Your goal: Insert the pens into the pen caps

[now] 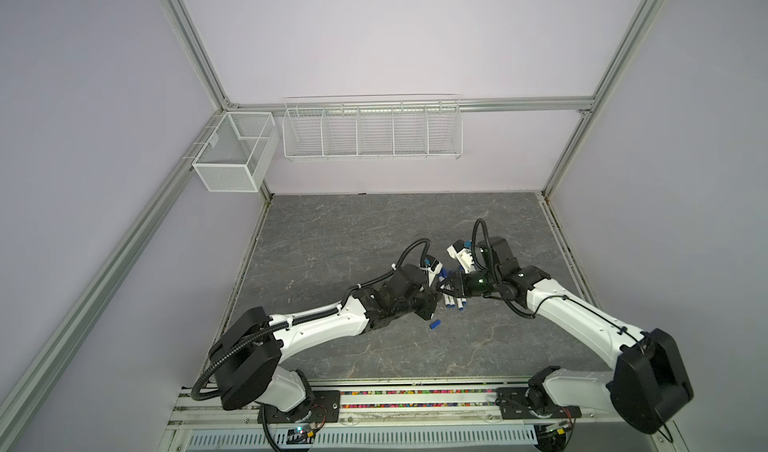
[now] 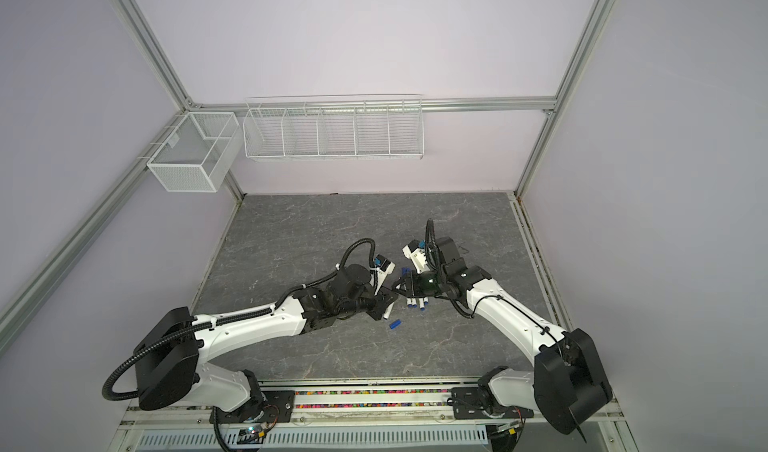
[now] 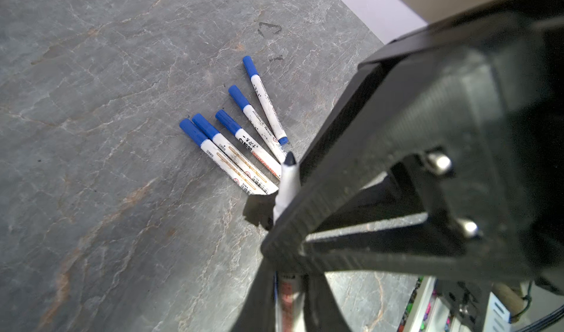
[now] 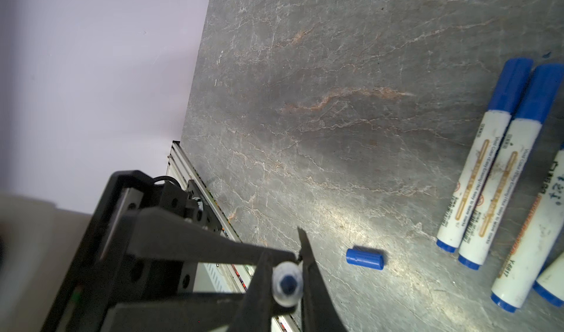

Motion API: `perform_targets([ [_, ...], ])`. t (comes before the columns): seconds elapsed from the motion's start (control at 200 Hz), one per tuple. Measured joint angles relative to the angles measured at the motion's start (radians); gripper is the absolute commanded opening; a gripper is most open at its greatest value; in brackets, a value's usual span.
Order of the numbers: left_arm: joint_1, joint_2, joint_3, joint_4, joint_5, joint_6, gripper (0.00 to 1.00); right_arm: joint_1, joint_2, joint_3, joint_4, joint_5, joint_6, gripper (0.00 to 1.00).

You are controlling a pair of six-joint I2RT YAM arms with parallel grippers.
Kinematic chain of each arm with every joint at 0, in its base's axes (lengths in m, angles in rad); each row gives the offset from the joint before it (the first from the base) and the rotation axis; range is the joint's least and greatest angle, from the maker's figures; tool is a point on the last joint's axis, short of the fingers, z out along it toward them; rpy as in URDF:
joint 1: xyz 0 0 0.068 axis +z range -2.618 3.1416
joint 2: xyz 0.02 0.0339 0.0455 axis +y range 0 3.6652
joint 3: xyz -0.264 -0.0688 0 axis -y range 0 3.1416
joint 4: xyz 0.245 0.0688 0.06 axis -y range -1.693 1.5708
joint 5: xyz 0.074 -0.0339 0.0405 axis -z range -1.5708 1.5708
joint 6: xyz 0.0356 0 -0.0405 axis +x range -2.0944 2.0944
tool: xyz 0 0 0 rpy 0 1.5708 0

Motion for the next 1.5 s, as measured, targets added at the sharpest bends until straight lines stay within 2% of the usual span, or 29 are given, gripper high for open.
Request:
perform_targets([
  [0.135,0.0,0.0,-0.022,-0.013,0.008,-0.004,0.46,-0.01,0.0,0.0,0.007,0.003,0.008,0.12],
  [0.645,0.0,0.026,0.004,-0.023,0.047,0.02,0.41,-0.014,0.007,0.032,0.015,-0.021,0.015,0.11],
  [0.855,0.001,0.041,0.024,-0.029,0.047,0.035,0.21,-0.021,0.007,0.033,0.011,-0.036,0.015,0.11],
  [0.925,0.003,0.041,0.024,-0.032,0.041,0.039,0.1,-0.024,0.007,0.033,0.008,-0.042,0.015,0.11],
  [0.965,0.006,0.041,0.024,-0.037,0.032,0.038,0.0,-0.026,0.007,0.033,0.004,-0.046,0.015,0.11],
  [0.99,0.008,0.041,0.024,-0.036,0.034,0.034,0.0,-0.027,0.007,0.033,0.006,-0.045,0.015,0.12],
  [1.035,0.008,0.039,0.024,-0.035,0.03,0.033,0.0,-0.028,0.007,0.034,0.007,-0.048,0.015,0.15],
  [1.13,0.006,0.029,0.022,-0.039,0.021,0.031,0.0,-0.029,0.007,0.034,0.007,-0.052,0.011,0.4],
  [1.165,0.006,0.019,0.016,-0.037,0.008,0.025,0.0,-0.029,0.007,0.034,0.002,-0.049,0.011,0.44],
  [1.309,-0.002,-0.038,-0.039,-0.022,-0.067,-0.005,0.0,-0.007,0.008,0.041,-0.032,-0.029,-0.018,0.5],
  [1.499,0.019,-0.1,-0.127,-0.019,-0.247,-0.094,0.0,0.049,0.064,0.043,-0.174,0.049,-0.097,0.56],
])
